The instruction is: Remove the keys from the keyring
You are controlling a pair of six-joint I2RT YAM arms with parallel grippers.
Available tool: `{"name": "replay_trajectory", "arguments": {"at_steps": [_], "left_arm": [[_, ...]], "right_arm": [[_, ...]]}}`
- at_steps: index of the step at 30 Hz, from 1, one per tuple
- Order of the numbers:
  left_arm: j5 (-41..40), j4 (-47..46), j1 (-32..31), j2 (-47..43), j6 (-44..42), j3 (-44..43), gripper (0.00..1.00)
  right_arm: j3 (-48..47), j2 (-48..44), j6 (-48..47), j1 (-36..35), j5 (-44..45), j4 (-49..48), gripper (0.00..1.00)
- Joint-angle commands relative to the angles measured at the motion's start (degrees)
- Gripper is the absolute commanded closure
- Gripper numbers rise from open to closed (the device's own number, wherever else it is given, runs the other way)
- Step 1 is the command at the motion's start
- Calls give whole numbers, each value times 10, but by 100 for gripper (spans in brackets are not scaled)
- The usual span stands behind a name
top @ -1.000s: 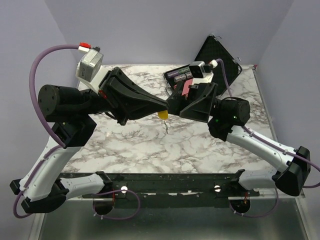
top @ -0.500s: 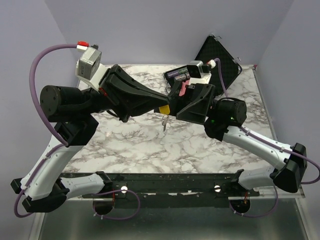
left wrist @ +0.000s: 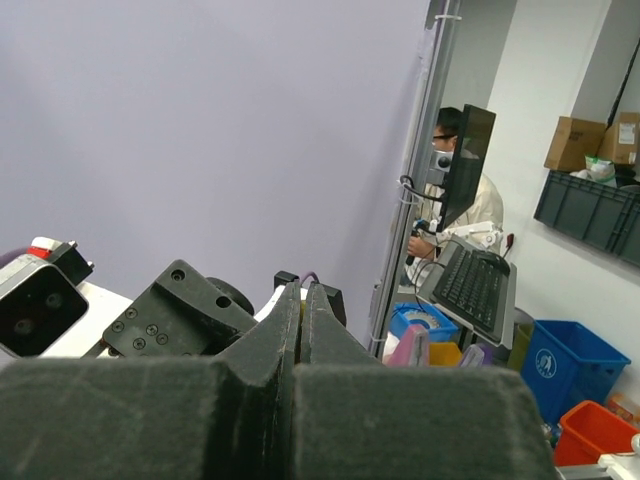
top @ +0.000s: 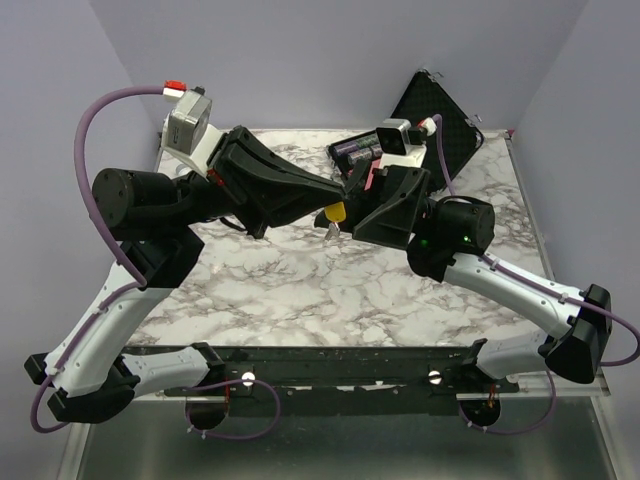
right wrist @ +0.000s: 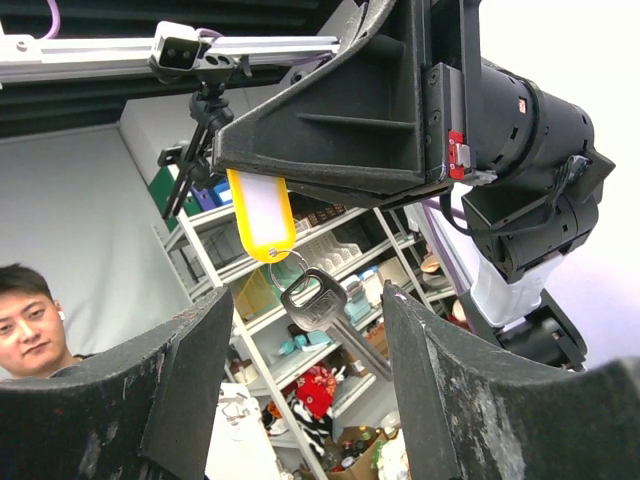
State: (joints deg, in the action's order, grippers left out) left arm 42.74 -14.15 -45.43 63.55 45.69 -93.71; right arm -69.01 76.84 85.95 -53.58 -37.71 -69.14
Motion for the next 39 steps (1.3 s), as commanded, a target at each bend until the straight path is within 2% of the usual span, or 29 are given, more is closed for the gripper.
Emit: {"name": "replay_trajectory", "arguments": {"at_steps": [1, 8, 14, 22, 30, 36, 39], "left_arm": [[-20, -14, 3, -4, -4, 7, 100], [-21, -16, 3, -6, -4, 12, 100], [-26, -10, 3, -11, -10, 15, 100], [-28, -10, 3, -9, -12, 14, 100], [-30, -6, 3, -11, -16, 20, 100], [-31, -3, 3, -15, -20, 20, 100], [-33, 5, 3, -18, -26, 20, 100]], "right_arm": [[-18, -5, -7, -6, 13, -11, 33], [-17, -4, -10, -7, 16, -8, 39], [-16, -3, -10, -8, 17, -6, 50], [-18, -4, -15, -10, 17, 1, 54], [-21, -5, -19, -12, 15, 10, 72], [-20, -8, -27, -14, 15, 23, 77], [-21, -8, -28, -13, 15, 24, 87]]}}
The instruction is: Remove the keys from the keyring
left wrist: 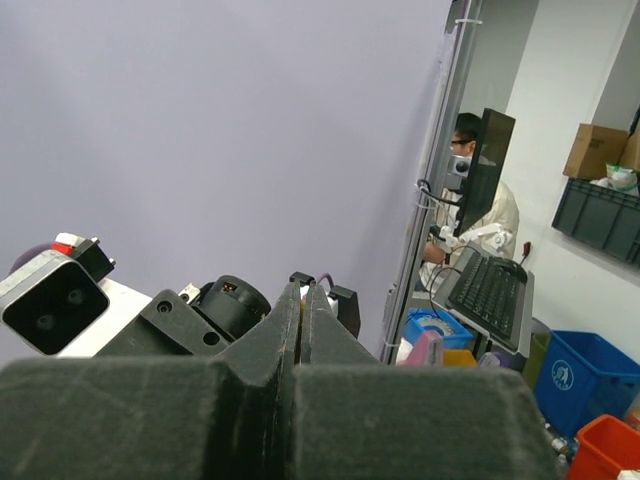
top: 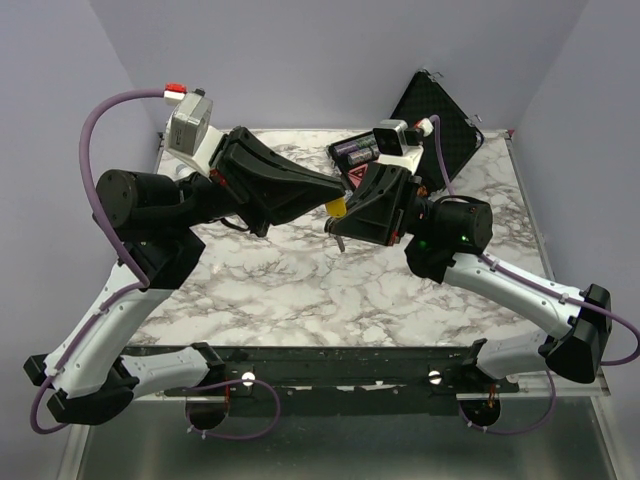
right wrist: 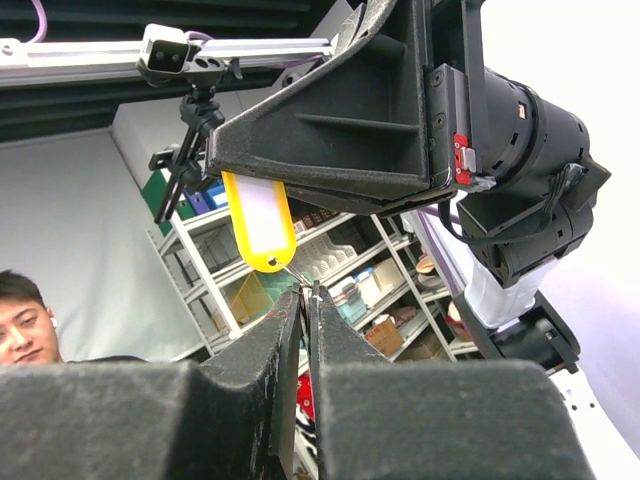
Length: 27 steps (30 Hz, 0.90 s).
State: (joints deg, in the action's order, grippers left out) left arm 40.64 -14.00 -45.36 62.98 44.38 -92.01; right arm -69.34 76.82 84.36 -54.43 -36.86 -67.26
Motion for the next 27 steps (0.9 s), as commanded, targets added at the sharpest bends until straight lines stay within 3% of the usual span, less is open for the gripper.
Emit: {"name": "replay_trajectory", "arguments": {"at_steps": [1, 3, 12, 16, 17, 21, 22, 27], "left_arm": [[-14, 7, 3, -14, -16, 3, 100], [-20, 19, 3, -17, -24, 2, 100], [-90, 69, 3, -80, -68, 60, 91], [-118, 94, 3, -116, -84, 97, 73], [-125, 100, 3, -128, -88, 109, 65], [-151, 136, 3, -170, -103, 141, 6], [-156, 156, 3, -178, -109, 144, 2], [-159, 273, 2, -194, -154, 100, 1]], "right_arm": [[-17, -10, -12, -5, 6, 7, 90], [-13, -14, -16, -5, 6, 13, 99], [27, -61, -48, -5, 17, 79, 99], [40, -97, -87, -5, 28, 178, 99], [42, -105, -98, -5, 32, 208, 99], [31, -141, -156, -6, 49, 378, 99], [24, -147, -175, -5, 54, 420, 99], [-34, -156, -258, -5, 86, 658, 99]]}}
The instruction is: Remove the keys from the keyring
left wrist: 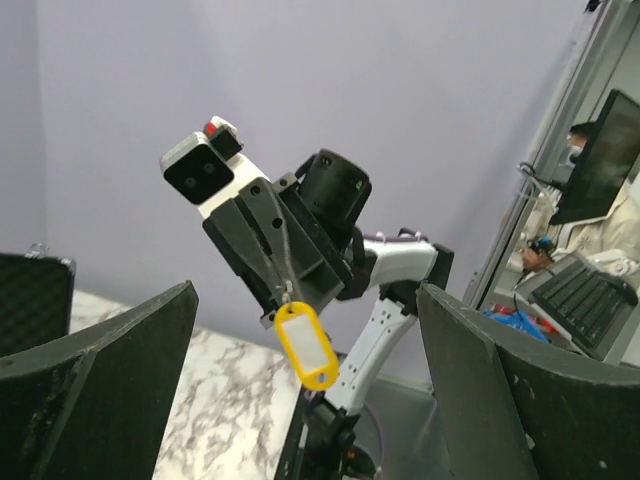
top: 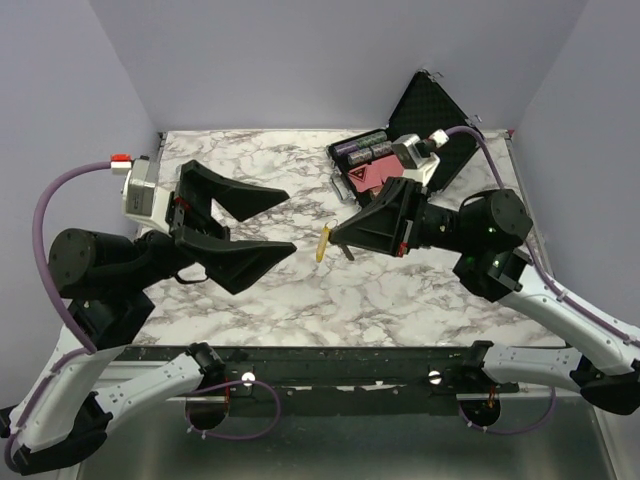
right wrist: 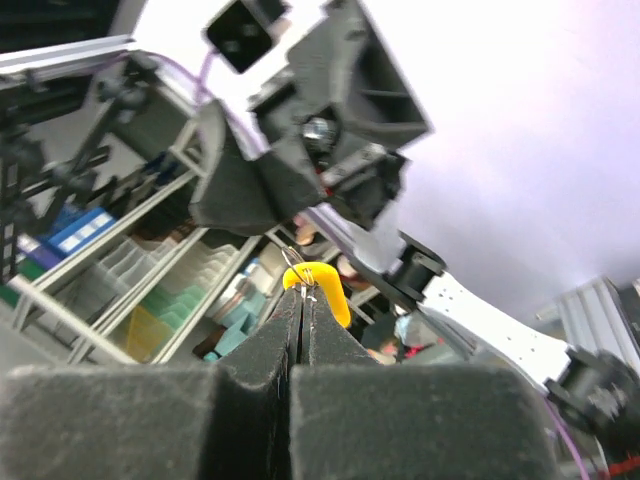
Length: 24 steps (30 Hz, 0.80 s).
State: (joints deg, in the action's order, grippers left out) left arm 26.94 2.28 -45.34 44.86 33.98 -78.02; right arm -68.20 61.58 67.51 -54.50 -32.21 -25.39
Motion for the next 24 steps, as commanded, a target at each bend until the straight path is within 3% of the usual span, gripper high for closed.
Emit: {"name": "replay_trajectory", "arguments": {"at_steps": [1, 7, 12, 18, 24], "left_arm": [[-17, 136, 2, -9, -59, -55, 2], [1, 288, 2, 16, -114, -113, 11], [21, 373, 2, 42, -139, -126, 16], [65, 394, 2, 67, -132, -115, 25], [94, 397, 2, 78, -131, -115, 26]], "right_arm": [[-56, -3, -100, -4, 45, 293, 99], [-102, 4, -154, -4, 57, 445, 99], [-134, 7, -192, -4, 47, 518, 99], [-153, 10, -214, -5, 14, 546, 99], [-176, 10, -237, -5, -13, 576, 99]]}}
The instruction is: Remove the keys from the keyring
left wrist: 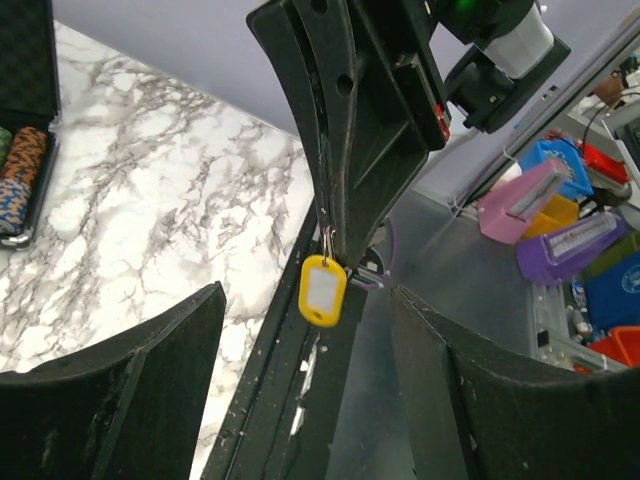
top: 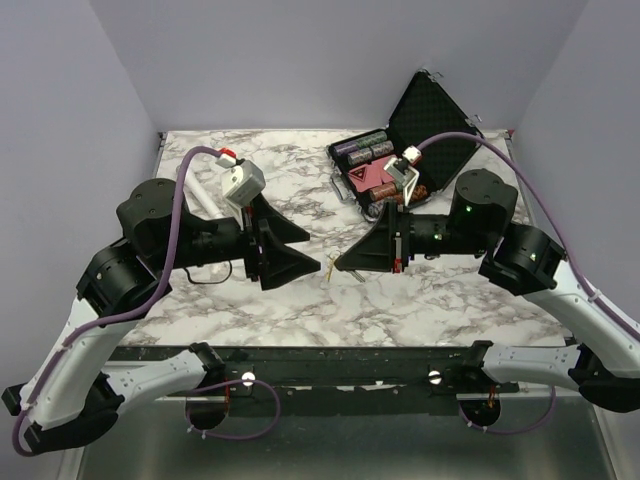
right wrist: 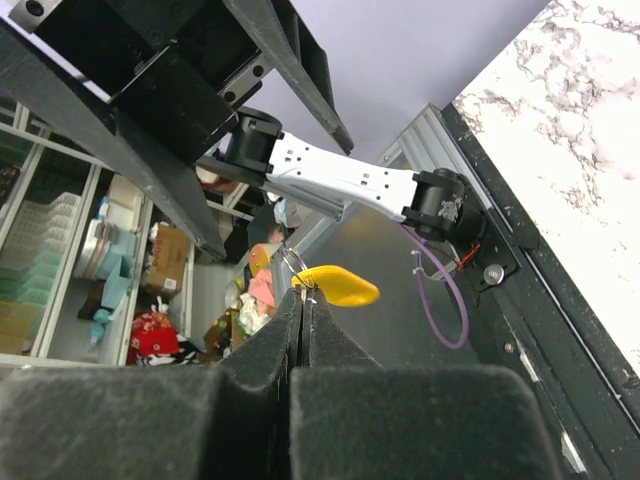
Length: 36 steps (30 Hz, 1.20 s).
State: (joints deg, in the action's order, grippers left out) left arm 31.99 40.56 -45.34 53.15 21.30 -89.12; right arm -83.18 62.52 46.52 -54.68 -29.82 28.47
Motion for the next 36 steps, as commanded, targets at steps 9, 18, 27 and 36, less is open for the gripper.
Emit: {"name": "replay_trajectory", "arguments": {"at_steps": [9, 18, 27, 36], "left_arm": [[62, 8, -4, 20, 2, -20, 32], [60, 8, -19, 44, 3, -38, 43], [42, 32, -35, 66, -10, -55, 51], [27, 51, -55, 82, -20, -65, 58]], "right_arm": [[-28, 6, -33, -3, -47, 45, 99], [-38, 8, -42, -8, -50, 57, 99], [-45, 10, -44, -9, -47, 63, 99], [-47, 8, -44, -9, -50, 65, 99]]}}
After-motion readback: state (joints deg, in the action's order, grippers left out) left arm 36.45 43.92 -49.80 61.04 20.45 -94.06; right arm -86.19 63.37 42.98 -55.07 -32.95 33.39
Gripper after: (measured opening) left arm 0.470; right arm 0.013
